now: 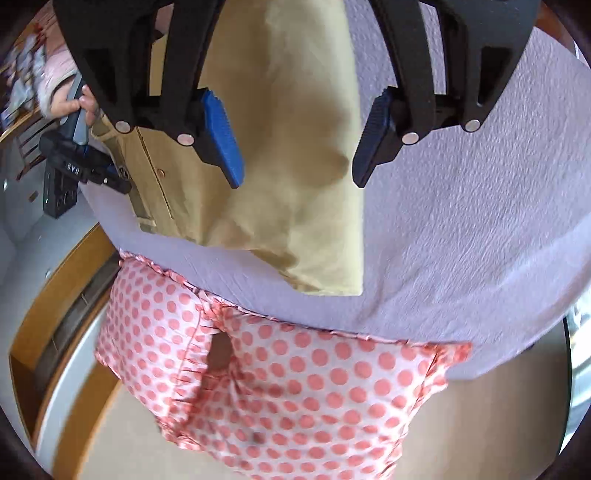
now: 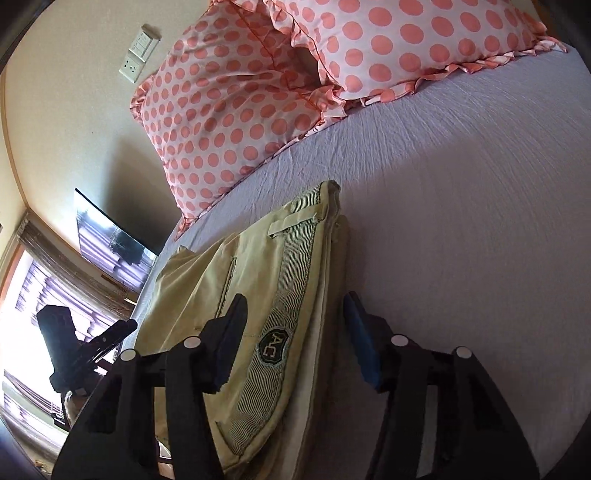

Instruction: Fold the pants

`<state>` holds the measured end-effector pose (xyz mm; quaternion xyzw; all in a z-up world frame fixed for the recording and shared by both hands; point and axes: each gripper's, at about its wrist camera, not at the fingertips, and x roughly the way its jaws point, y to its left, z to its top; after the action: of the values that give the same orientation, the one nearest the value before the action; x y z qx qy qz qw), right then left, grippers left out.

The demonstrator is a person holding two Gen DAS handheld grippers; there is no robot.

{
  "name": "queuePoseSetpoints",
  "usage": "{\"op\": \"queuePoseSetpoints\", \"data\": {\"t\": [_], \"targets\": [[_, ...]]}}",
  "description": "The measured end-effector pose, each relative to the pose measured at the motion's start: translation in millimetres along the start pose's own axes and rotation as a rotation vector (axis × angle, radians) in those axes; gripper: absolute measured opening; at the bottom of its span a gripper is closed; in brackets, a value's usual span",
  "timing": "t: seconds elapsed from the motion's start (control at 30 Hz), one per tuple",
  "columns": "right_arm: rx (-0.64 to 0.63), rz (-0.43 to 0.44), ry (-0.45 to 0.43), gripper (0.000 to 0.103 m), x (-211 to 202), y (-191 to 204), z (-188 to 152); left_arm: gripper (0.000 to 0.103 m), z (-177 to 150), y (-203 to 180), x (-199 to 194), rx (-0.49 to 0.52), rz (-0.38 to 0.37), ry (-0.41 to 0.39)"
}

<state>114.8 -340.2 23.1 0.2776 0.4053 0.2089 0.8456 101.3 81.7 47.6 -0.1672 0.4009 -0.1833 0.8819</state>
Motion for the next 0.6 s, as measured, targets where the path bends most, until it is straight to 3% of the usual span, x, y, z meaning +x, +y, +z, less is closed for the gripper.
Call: {"op": "queuePoseSetpoints", "data": {"t": [0.1,0.3,0.5,0.6], "targets": [[0.0,0.035,0.014,0.044,2,-2,0,0.06,3,16,14,-0.04,-0.09,0.077],[0.053,0.046,0.03,0.04,7,-6,11,0.073,11,14,39,0.012,-0.062,0.153],[0.039,0.05,0.049,0.04,10,-5,11,0.073,16,22,37,-0.012,-0.054,0.197],[0.032,0.046,0.064,0.042,16,-1,14,0.08,18,17,42,-0.014,-0.06,0.196]]}}
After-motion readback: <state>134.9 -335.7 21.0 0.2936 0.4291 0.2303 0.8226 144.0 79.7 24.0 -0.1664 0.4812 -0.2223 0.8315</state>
